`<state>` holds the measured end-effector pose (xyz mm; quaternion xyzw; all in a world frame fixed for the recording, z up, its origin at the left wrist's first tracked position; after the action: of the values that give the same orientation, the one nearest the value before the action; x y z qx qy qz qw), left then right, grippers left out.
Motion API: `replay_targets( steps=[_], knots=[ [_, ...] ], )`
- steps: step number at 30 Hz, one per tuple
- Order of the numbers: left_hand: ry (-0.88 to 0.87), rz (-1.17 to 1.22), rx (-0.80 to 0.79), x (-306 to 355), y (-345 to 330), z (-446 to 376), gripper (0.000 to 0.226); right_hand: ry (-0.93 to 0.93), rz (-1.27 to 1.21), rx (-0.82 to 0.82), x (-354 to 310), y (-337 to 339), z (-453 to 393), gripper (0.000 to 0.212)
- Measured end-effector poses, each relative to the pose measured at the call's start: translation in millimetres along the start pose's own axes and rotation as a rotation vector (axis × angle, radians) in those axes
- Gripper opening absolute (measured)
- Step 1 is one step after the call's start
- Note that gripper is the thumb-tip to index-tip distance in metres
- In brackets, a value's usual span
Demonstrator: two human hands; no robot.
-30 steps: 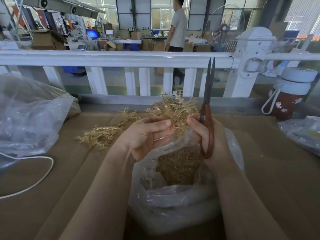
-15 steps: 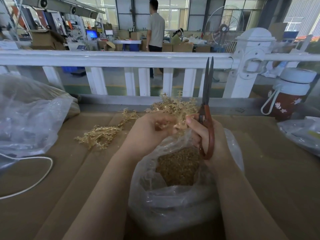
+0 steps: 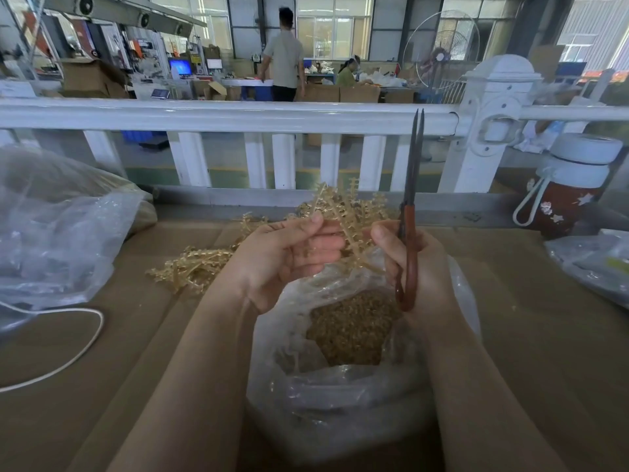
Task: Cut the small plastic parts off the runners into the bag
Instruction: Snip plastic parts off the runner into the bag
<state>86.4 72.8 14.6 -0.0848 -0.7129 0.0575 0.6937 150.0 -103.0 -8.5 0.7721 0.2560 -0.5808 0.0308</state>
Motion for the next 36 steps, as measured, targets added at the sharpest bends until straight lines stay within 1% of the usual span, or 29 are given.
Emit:
replay_targets(
  steps=[2, 5, 9, 12, 15, 17, 20, 21, 22, 24, 29, 31, 34, 36],
  knots=[
    [0.011, 0.022, -0.001, 0, -1, 0, 0.027, -0.004, 0.041, -0.019, 1, -2, 0, 0.043],
    [0.028, 0.039, -0.010, -2, 1, 0, 0.029, -0.012, 0.039, -0.043, 3, -4, 1, 0.030],
    [0.057, 0.048, -0.046, -6, 3, -3, 0.036, -0.020, 0.004, -0.035, 5, -5, -1, 0.030],
    [0.080, 0.051, -0.049, -10, 2, -5, 0.039, -0.007, 0.021, -0.024, 5, -4, -1, 0.022],
    [0.078, 0.022, 0.023, -13, 3, -9, 0.038, 0.018, 0.053, -0.020, 3, -5, 2, 0.024],
    [0.062, 0.083, 0.080, -16, 3, -11, 0.036, 0.026, 0.054, -0.016, 2, -3, 2, 0.025],
    [0.023, 0.162, 0.110, -20, 1, -13, 0.035, 0.037, 0.081, -0.031, 0, -4, 3, 0.025],
    [0.006, 0.162, 0.114, -21, 0, -14, 0.029, 0.043, 0.085, -0.037, 0, -4, 3, 0.024],
    [-0.010, 0.160, 0.125, -21, -2, -14, 0.025, 0.050, 0.089, -0.042, 1, -4, 2, 0.024],
    [-0.040, 0.142, 0.176, -22, -3, -15, 0.027, 0.060, 0.101, -0.039, 1, -5, 2, 0.027],
    [-0.094, 0.065, 0.337, -26, -2, -16, 0.019, 0.104, 0.151, 0.038, 4, -2, 0, 0.026],
    [-0.101, 0.024, 0.383, -27, -3, -16, 0.019, 0.118, 0.177, 0.049, 4, -2, -1, 0.027],
    [-0.110, -0.019, 0.389, -27, -6, -16, 0.023, 0.089, 0.231, 0.035, 9, -1, -4, 0.018],
    [-0.120, -0.020, 0.371, -27, -10, -16, 0.022, 0.052, 0.272, 0.006, 13, -3, -6, 0.017]
  ],
)
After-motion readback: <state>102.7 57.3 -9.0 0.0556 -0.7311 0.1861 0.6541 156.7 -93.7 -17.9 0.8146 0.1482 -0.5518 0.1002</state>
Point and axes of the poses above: each hand's wrist, its own z-axis away from the middle knuckle, its own y-axis out of the back of the hand, x = y × z, the point moved 3 cm from there along -z, towards the middle knuckle, and after that the axes turned 6 degrees about -x, right-handed, at the moved point
